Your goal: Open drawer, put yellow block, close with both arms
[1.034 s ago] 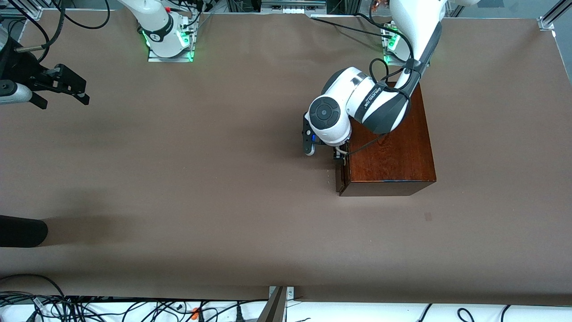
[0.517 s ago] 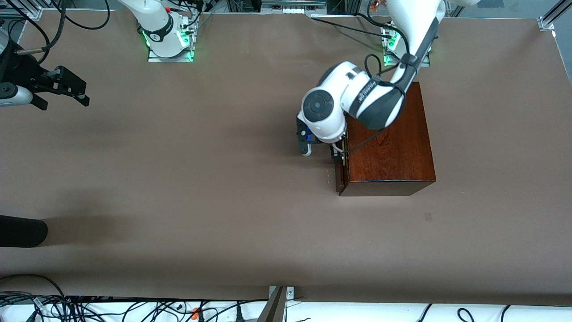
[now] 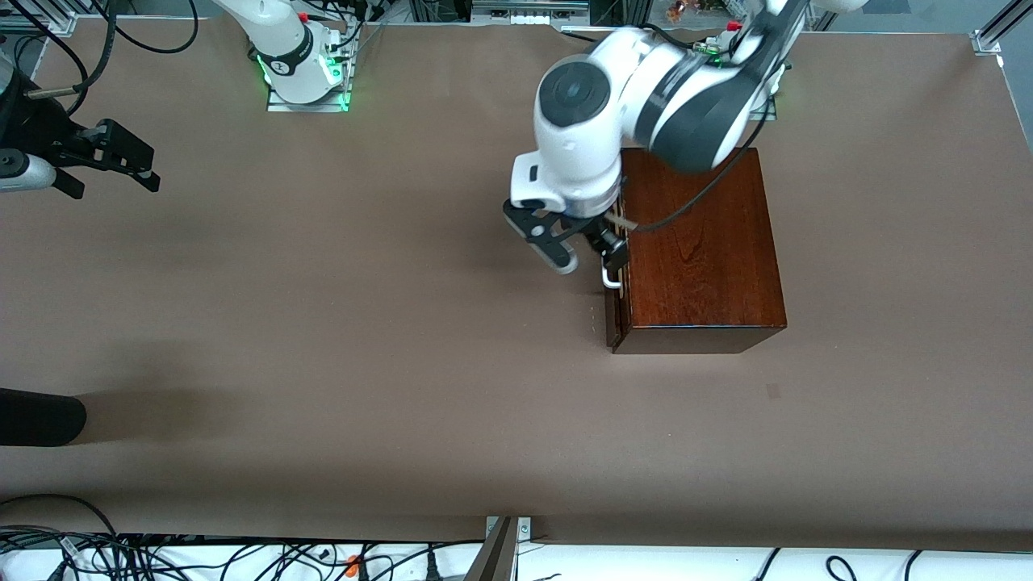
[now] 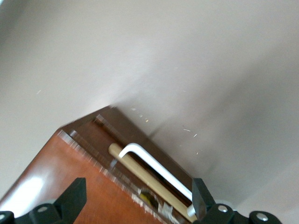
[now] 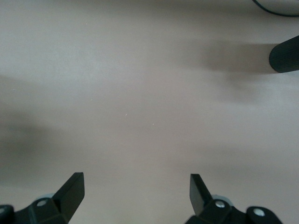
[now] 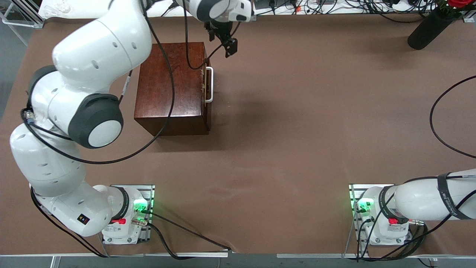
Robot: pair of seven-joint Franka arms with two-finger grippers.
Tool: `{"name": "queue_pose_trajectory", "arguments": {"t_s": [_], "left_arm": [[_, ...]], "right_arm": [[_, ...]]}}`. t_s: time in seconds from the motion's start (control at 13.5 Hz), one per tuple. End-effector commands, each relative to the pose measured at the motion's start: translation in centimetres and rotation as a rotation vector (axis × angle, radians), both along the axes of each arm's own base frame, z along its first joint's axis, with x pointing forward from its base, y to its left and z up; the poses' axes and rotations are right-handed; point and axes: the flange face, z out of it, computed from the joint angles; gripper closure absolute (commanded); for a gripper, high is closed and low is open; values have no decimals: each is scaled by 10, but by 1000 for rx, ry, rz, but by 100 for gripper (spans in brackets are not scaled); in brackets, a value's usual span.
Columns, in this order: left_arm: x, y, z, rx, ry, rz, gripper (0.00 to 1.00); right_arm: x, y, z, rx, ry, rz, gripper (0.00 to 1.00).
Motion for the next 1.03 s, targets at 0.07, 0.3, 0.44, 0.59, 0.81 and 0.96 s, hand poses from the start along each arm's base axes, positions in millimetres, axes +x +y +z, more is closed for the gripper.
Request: {"name": "queue_pose_trajectory", "arguments": {"t_s": [0.07,0.3,0.44,0.59,0.81,0.96], "left_arm": [[6,58,69,-11,-57,310,0],[43,139,94,-24,-82,476,0],[60,205,112,-66,-76,585,0],[62,257,124,-100,-36,663,0],[59,324,134,-103,6,643,0],[45,361,136,-128,24,708,0]], "right_arm": [[0,-2,6,5,-3,-10,0],[0,-2,6,5,-3,-10,0],[1,-3,5,5,-2,-12,0],[1,-2,5,5,-2,-10,0],[1,-2,5,5,-2,-10,0],[1,-2,6,5,-3,-10,0]]}}
